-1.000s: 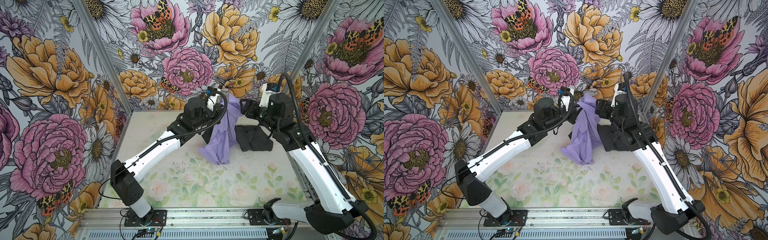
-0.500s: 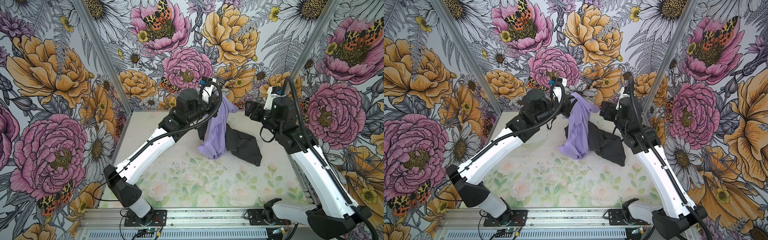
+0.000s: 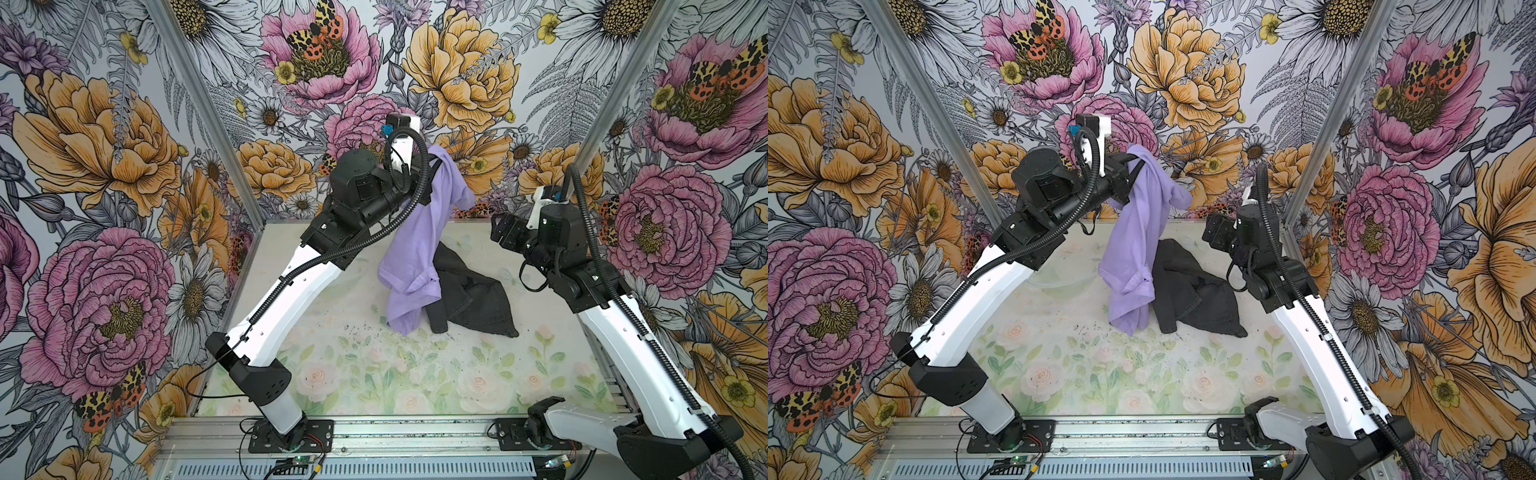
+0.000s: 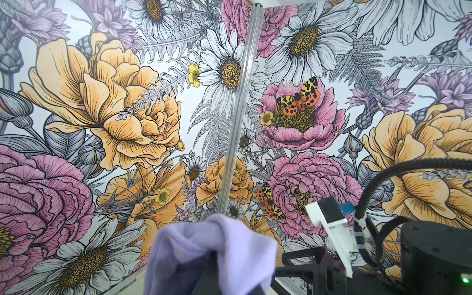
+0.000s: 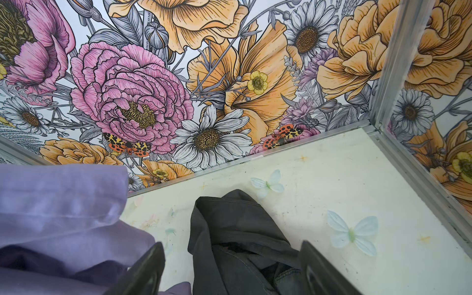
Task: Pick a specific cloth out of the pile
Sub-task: 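Grasp the purple shirt with the left gripper and open the right gripper, then carry the purple shirt away with the left gripper while the right gripper withdraws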
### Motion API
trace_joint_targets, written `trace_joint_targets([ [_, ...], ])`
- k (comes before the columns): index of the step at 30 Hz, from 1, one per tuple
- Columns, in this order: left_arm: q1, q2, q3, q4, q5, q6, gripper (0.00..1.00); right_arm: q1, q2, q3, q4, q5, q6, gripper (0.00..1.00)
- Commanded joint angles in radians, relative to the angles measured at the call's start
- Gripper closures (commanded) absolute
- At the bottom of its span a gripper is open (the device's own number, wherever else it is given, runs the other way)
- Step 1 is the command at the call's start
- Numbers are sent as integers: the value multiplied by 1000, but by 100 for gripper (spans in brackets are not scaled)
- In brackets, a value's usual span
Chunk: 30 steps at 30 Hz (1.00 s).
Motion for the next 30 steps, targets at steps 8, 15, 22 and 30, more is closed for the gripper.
trace_joint_targets([
  [8,70,-28,65,-44,-3,62,100,-14,-12,-7,10,-11,-1,15],
  [15,119,-61,59,-63,-12,83,100,-15,12,7,10,-23,-11,14],
  [22,184,-99,40,-73,-9,93,100,-16,38,19,10,-35,-17,12],
  [30,276,-167,-24,-86,-9,106,100,-16,59,25,11,-42,-40,9],
])
